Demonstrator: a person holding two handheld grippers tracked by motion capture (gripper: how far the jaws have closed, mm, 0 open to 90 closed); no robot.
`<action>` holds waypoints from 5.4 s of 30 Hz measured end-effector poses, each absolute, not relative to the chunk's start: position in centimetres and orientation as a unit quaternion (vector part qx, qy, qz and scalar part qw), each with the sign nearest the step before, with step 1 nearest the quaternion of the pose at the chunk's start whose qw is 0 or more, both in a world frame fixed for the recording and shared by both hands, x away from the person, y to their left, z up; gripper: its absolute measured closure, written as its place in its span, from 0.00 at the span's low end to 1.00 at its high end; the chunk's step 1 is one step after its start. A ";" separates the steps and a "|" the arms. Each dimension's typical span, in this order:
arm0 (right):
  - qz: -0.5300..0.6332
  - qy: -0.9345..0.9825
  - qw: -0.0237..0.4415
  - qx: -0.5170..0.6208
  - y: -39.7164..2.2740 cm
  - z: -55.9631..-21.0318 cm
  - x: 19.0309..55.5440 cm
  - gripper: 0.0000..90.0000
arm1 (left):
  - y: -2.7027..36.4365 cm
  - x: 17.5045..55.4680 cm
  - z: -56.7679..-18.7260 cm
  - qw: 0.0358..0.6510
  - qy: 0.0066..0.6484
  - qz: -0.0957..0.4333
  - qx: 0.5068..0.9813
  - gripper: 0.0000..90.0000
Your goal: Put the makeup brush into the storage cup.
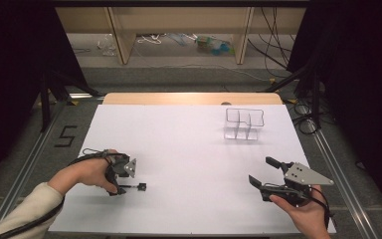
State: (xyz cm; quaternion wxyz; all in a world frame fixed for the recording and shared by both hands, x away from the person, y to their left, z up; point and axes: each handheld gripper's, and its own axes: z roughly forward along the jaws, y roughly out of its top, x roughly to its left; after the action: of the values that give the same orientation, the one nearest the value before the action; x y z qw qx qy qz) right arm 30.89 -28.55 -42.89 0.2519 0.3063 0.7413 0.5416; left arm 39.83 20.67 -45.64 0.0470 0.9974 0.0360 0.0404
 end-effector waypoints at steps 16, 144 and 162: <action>0.526 0.753 0.239 0.316 -28.7 -42.8 30.6 0.21 | 19.4 40.1 -45.9 0.037 0.013 0.019 0.999 0.50; 0.529 0.750 0.235 0.319 -28.5 -43.1 30.8 0.22 | 20.2 38.8 -41.2 0.356 0.136 0.125 0.916 0.96; 0.534 0.749 0.232 0.316 -28.5 -43.1 30.9 0.22 | 19.6 37.4 -41.6 0.478 0.175 0.151 0.847 0.96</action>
State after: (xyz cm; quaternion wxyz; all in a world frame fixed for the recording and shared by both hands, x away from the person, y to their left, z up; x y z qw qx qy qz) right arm 30.87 -28.46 -43.09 0.2317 0.3164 0.7494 0.5335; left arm 37.40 19.56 -41.62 0.4785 0.8472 0.1747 0.1511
